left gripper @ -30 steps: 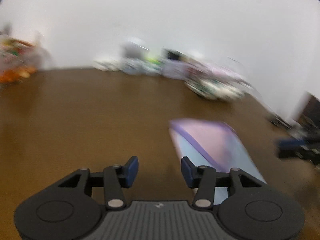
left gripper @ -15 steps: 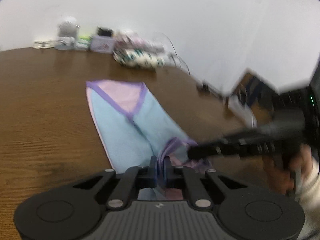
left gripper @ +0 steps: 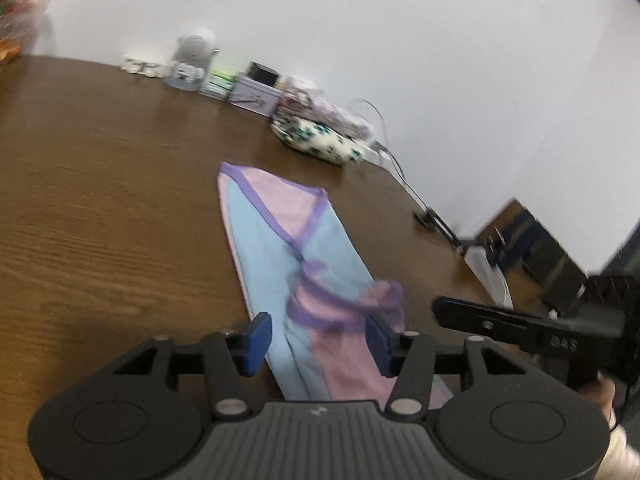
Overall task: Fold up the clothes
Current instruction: 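Lay the garment strip flat and open both grippers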
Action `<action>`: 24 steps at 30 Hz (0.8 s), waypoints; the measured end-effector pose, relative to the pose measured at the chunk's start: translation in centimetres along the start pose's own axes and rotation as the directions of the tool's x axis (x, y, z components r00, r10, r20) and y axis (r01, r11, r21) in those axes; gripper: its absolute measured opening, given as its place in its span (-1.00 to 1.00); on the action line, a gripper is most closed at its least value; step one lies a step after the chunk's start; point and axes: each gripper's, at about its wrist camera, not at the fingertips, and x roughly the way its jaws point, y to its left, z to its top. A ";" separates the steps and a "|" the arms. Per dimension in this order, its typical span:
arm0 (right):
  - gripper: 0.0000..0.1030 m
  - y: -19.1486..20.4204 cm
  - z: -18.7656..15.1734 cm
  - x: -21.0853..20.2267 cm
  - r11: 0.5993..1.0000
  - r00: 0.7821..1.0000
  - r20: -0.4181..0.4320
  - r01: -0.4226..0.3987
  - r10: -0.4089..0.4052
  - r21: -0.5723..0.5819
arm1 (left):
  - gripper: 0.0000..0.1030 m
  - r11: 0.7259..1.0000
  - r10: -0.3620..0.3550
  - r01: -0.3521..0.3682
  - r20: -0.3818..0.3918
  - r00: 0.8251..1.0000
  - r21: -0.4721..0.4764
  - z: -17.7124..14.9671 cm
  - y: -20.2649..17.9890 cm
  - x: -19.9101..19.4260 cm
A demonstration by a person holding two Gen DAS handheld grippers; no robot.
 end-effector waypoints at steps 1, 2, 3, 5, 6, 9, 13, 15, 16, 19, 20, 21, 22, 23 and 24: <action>-0.29 0.3 -0.3 0.4 1.000 1.000 -0.015 -0.008 0.008 -0.013 | -0.31 0.999 0.024 -0.024 -0.004 1.000 0.026 -0.2 -0.6 0.4; -0.48 0.7 -0.6 0.8 1.000 1.000 -0.028 -0.009 0.009 -0.029 | -0.77 0.996 0.072 -0.072 -0.002 0.997 0.058 -0.7 -1.3 0.7; -0.58 1.1 -0.8 1.5 0.999 0.999 -0.040 0.008 -0.010 -0.054 | -0.90 0.989 0.114 -0.113 -0.002 0.994 0.098 -1.0 -1.9 1.0; -0.74 1.9 -1.1 2.7 0.988 0.994 -0.040 0.099 -0.104 -0.117 | -0.81 0.967 0.197 -0.194 0.003 0.980 0.167 -1.5 -2.9 1.5; -0.74 2.2 -1.2 2.7 0.978 0.988 -0.024 0.149 -0.154 -0.147 | -0.81 0.963 0.211 -0.210 0.014 0.977 0.168 -1.8 -3.0 1.0; -0.72 2.5 -1.2 1.1 0.970 0.984 0.004 0.175 -0.177 -0.170 | -0.47 0.977 0.186 -0.189 0.042 0.982 0.102 -2.2 -2.6 -1.6; -0.57 2.3 -1.8 -1.0 0.993 0.997 -0.027 0.062 -0.065 -0.103 | -0.41 0.983 0.109 -0.117 0.068 0.992 0.139 -3.1 -4.0 -3.3; -0.58 2.4 -2.4 -0.2 0.996 0.998 -0.051 0.045 -0.049 -0.083 | -0.51 0.974 0.107 -0.115 0.052 0.993 0.194 -3.8 -5.0 -2.8; -0.73 2.5 -2.7 0.4 0.996 0.997 -0.065 0.047 -0.052 -0.077 | -0.65 0.969 0.135 -0.138 0.030 0.990 0.207 -4.0 -5.2 -2.1; -0.96 2.7 -3.7 1.3 0.991 0.989 -0.096 0.106 -0.113 -0.077 | -0.72 0.954 0.191 -0.185 0.000 0.982 0.237 -4.7 -5.0 -1.0; -0.95 2.5 -3.8 1.0 0.991 0.988 -0.089 0.123 -0.128 -0.061 | -0.71 0.948 0.196 -0.192 0.010 0.981 0.256 -4.9 -5.0 -0.9; -0.95 2.3 -3.7 0.6 0.990 0.987 -0.082 0.137 -0.140 -0.041 | -0.69 0.944 0.198 -0.195 0.015 0.980 0.268 -5.1 -4.8 -1.0; -0.95 2.2 -3.7 0.2 0.989 0.987 -0.069 0.145 -0.146 -0.022 | -0.65 0.943 0.194 -0.191 0.016 0.981 0.271 -5.2 -4.6 -1.2; -0.94 2.3 -3.7 -0.4 0.989 0.987 -0.050 0.150 -0.150 -0.011 | -0.60 0.946 0.191 -0.188 0.015 0.982 0.263 -5.3 -4.4 -1.4; -0.92 2.6 -3.8 -1.0 0.988 0.988 -0.021 0.152 -0.152 -0.012 | -0.49 0.950 0.192 -0.190 0.016 0.981 0.249 -5.2 -4.2 -1.6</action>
